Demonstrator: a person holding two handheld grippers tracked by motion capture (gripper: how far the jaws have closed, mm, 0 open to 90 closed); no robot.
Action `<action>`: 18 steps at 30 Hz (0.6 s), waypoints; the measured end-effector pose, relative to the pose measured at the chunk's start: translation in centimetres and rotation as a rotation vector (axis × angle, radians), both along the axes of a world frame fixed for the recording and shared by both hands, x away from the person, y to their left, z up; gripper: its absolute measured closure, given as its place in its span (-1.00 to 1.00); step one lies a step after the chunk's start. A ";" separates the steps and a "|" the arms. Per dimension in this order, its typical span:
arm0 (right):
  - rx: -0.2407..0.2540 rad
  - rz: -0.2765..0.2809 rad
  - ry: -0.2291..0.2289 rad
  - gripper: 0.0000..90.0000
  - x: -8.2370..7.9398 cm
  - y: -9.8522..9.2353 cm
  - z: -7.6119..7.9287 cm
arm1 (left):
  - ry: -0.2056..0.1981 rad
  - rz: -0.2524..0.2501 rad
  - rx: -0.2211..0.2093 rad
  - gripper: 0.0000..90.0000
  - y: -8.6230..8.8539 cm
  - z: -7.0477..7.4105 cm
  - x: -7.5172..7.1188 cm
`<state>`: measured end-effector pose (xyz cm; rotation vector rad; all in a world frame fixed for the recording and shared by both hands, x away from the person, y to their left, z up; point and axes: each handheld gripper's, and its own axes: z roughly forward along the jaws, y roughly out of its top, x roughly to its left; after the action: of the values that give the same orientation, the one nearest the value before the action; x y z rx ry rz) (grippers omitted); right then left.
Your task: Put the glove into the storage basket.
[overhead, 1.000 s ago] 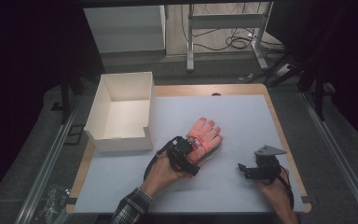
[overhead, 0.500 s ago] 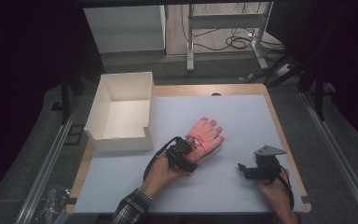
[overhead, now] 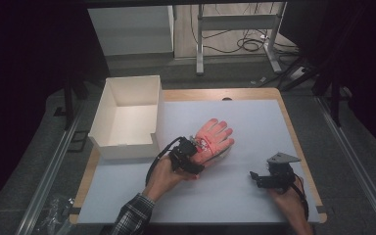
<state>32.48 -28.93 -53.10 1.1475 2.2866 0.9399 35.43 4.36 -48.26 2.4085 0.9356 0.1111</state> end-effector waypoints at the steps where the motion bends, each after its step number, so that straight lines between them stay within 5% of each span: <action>1: 0.001 -0.002 0.002 -0.69 0.0 0.0 0.0 | -0.008 0.004 0.002 -0.10 0.1 0.4 0.1; 18: 0.003 -0.001 0.001 -0.69 0.0 0.0 0.0 | -0.038 0.082 0.006 -0.14 1.7 6.0 3.3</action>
<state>32.46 -28.92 -53.11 1.1507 2.2853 0.9431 38.70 6.06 -42.26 2.3653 1.0187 0.1894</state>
